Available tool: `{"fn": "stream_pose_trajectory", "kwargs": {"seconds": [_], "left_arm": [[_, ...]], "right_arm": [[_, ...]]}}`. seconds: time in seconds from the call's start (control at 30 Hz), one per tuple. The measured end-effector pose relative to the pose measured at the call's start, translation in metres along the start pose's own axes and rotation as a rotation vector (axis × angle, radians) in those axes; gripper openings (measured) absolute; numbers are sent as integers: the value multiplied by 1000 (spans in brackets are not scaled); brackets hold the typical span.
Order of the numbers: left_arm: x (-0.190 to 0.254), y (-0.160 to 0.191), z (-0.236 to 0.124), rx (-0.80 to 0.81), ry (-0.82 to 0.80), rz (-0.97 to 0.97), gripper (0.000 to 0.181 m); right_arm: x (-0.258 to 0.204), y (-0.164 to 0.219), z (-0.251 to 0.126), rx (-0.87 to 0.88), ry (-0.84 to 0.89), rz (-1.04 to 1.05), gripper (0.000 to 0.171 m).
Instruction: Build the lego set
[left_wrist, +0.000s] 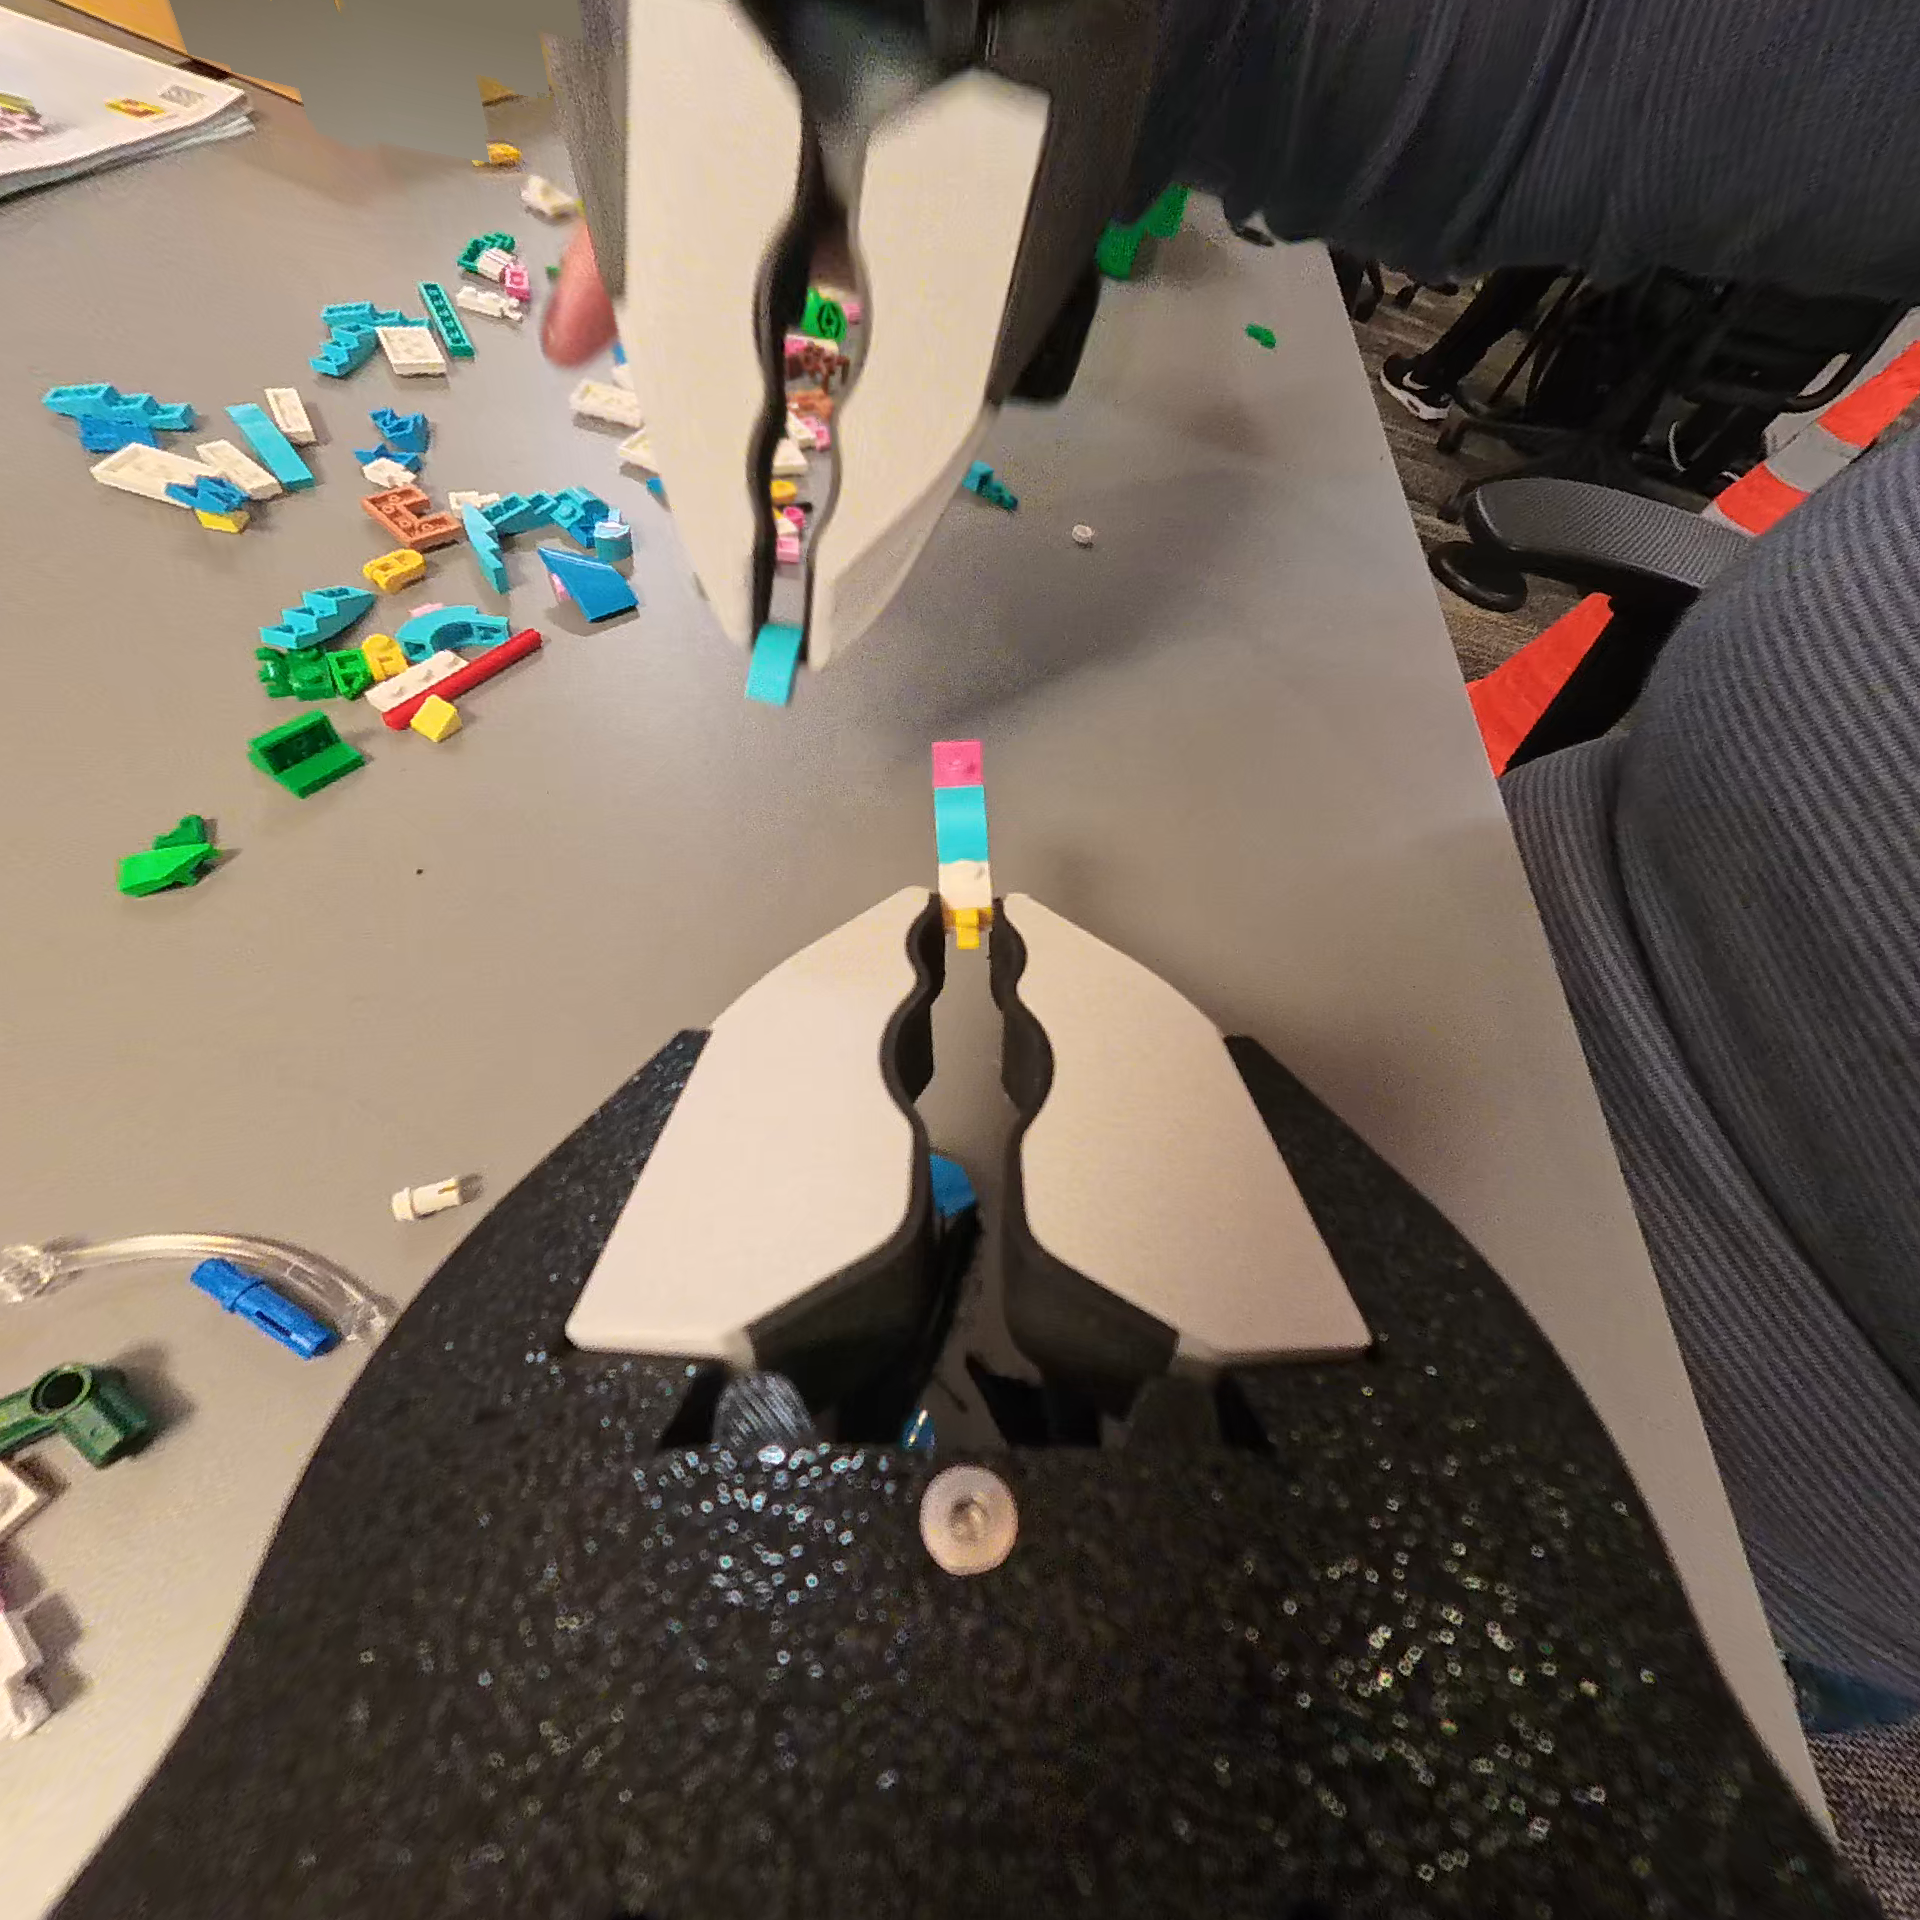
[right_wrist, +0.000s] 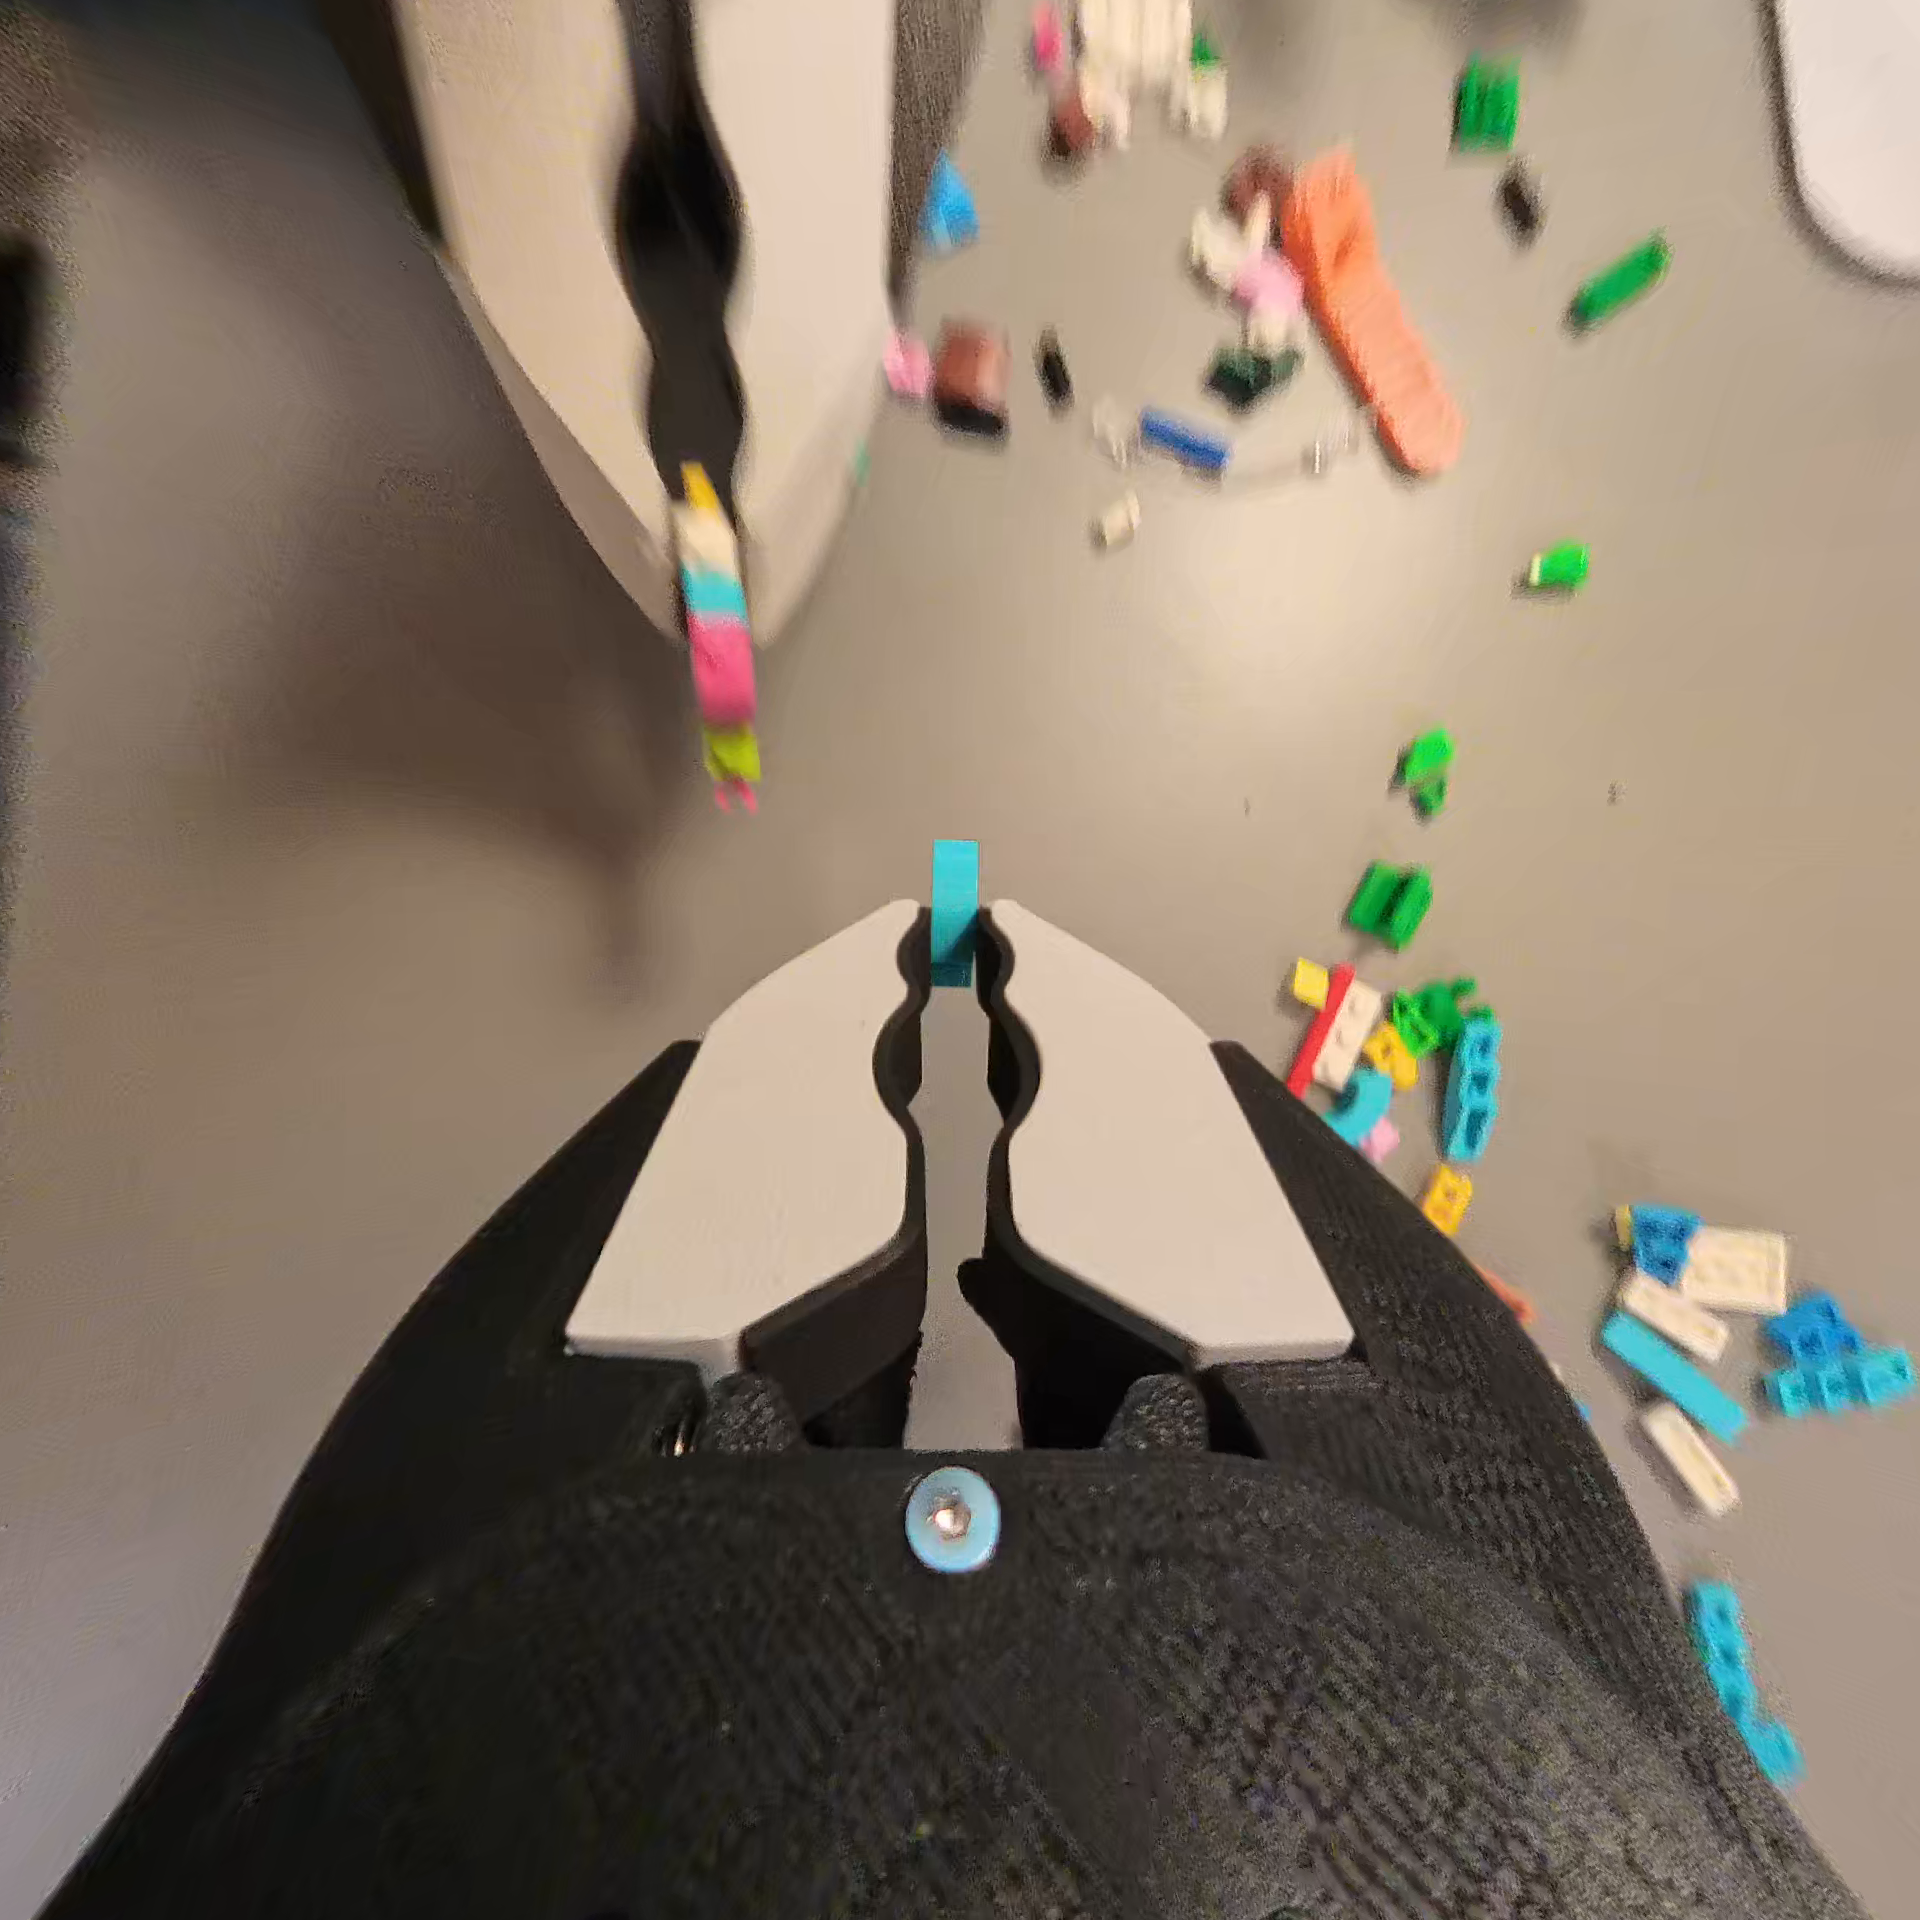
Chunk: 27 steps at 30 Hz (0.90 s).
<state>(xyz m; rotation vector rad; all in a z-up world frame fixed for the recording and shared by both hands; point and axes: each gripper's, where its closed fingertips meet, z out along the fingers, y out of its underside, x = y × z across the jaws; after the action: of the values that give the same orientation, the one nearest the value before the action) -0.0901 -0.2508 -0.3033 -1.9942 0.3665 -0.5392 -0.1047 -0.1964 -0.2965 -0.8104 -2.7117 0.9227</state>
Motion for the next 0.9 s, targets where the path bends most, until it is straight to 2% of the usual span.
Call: {"fn": "stream_pose_trajectory", "kwargs": {"seconds": [0.1,0.23,0.53,0.9], "left_arm": [[2,0,2,-2,8,-3,8],[3,-2,3,9,12,-1,8],[7,-8,3,35,10,24,8],[7,-8,4,17,-27,74,8]], "right_arm": [[-20,-35,-16,102,-171,-11,6],[-34,-46,-10,49,-257,-62,6],[-41,-48,1,-50,-313,-60,6],[-40,-46,8,-172,-231,-101,6]]}}
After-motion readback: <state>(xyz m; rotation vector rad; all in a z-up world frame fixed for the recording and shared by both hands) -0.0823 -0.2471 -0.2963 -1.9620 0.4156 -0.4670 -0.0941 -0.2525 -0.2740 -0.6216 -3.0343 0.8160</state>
